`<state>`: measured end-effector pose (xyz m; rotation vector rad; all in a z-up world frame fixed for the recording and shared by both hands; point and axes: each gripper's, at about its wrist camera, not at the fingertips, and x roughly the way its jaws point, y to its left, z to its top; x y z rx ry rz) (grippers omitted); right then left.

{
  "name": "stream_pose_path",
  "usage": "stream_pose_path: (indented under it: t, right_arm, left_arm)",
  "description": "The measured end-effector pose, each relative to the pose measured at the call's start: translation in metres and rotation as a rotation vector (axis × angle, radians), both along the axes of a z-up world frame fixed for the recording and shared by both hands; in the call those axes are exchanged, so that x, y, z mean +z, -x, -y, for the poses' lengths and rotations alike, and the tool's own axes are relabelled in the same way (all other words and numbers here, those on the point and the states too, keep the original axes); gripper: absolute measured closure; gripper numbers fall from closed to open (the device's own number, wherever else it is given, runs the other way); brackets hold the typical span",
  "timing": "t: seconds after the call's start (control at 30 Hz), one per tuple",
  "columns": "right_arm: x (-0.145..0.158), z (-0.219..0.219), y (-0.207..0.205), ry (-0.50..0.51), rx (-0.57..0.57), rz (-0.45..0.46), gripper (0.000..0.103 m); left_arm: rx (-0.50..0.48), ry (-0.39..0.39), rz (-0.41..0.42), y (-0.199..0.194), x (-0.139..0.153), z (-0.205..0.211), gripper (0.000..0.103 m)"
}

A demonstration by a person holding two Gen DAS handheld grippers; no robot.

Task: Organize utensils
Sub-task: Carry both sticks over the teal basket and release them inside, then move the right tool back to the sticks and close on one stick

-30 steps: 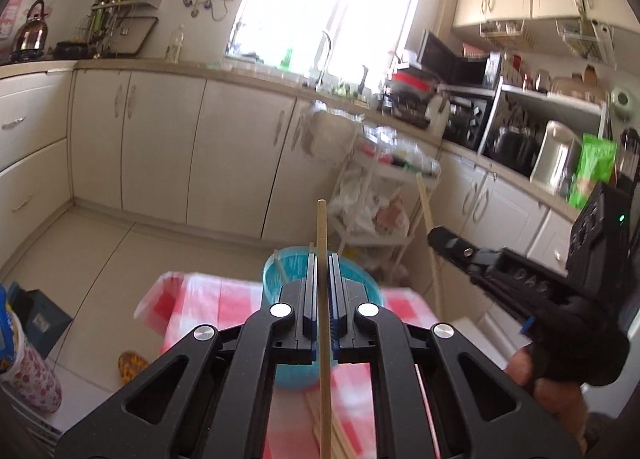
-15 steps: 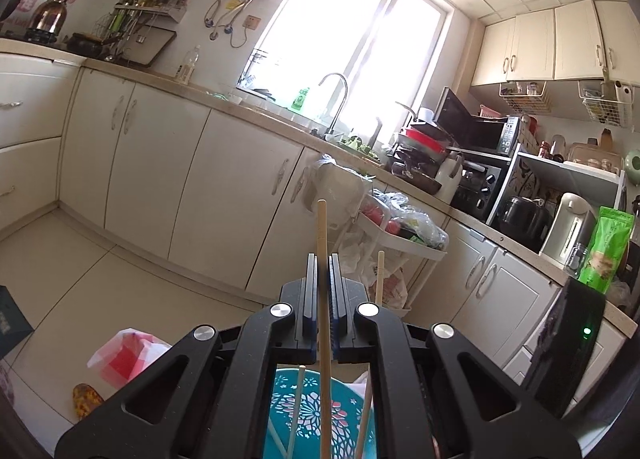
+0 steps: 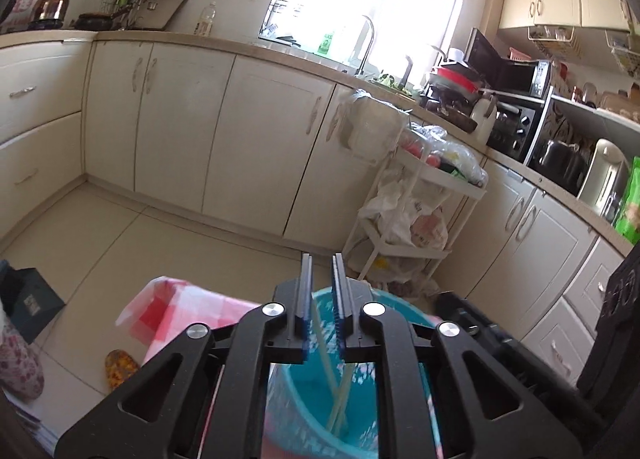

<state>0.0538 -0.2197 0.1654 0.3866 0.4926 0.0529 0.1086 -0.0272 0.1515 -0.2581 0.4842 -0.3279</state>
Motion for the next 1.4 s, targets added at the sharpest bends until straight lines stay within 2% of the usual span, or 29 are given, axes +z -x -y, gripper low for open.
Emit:
stream_pose_path:
  t: [0.03, 0.07, 0.1, 0.13, 0.17, 0.23, 0.33, 0.53, 0.73, 1.07, 1.4]
  right_arm:
    - [0.001, 0.002, 0.013, 0.004, -0.006, -0.005, 0.070]
    - [0.002, 0.002, 0.025, 0.012, -0.010, -0.009, 0.063]
    - [0.002, 0.002, 0.040, 0.022, -0.017, -0.013, 0.056]
    - [0.002, 0.002, 0.053, 0.034, -0.022, -0.019, 0.053]
    - [0.000, 0.000, 0.070, 0.049, -0.023, -0.029, 0.052]
    - [-0.004, -0.003, 0.095, 0.064, -0.016, -0.050, 0.052]
    - [-0.010, -0.009, 0.136, 0.098, -0.022, -0.087, 0.047]
    - [-0.016, -0.018, 0.199, 0.112, -0.035, -0.135, 0.044]
    - [-0.009, -0.030, 0.228, 0.115, -0.016, -0.137, 0.043]
    - [-0.010, -0.040, 0.239, 0.133, 0.008, -0.141, 0.041]
    - [-0.021, -0.032, 0.239, 0.151, -0.003, -0.163, 0.043]
  left_arm:
    - [0.009, -0.019, 0.002, 0.008, 0.001, -0.002, 0.079]
    - [0.024, -0.044, 0.005, 0.020, 0.003, -0.005, 0.063]
    - [0.043, -0.070, 0.007, 0.034, 0.004, -0.008, 0.055]
    - [0.058, -0.086, 0.010, 0.048, 0.005, -0.011, 0.043]
    - [0.070, -0.100, 0.012, 0.059, 0.005, -0.015, 0.036]
    - [0.090, -0.143, 0.007, 0.087, 0.005, -0.021, 0.029]
    - [0.118, -0.213, -0.002, 0.125, 0.002, -0.027, 0.021]
    - [0.149, -0.265, -0.025, 0.188, 0.002, -0.040, 0.013]
    - [0.169, -0.267, -0.030, 0.229, 0.011, -0.054, 0.011]
    - [0.163, -0.291, 0.000, 0.241, 0.023, -0.051, 0.008]
    - [0.153, -0.284, -0.073, 0.237, 0.004, -0.055, 0.008]
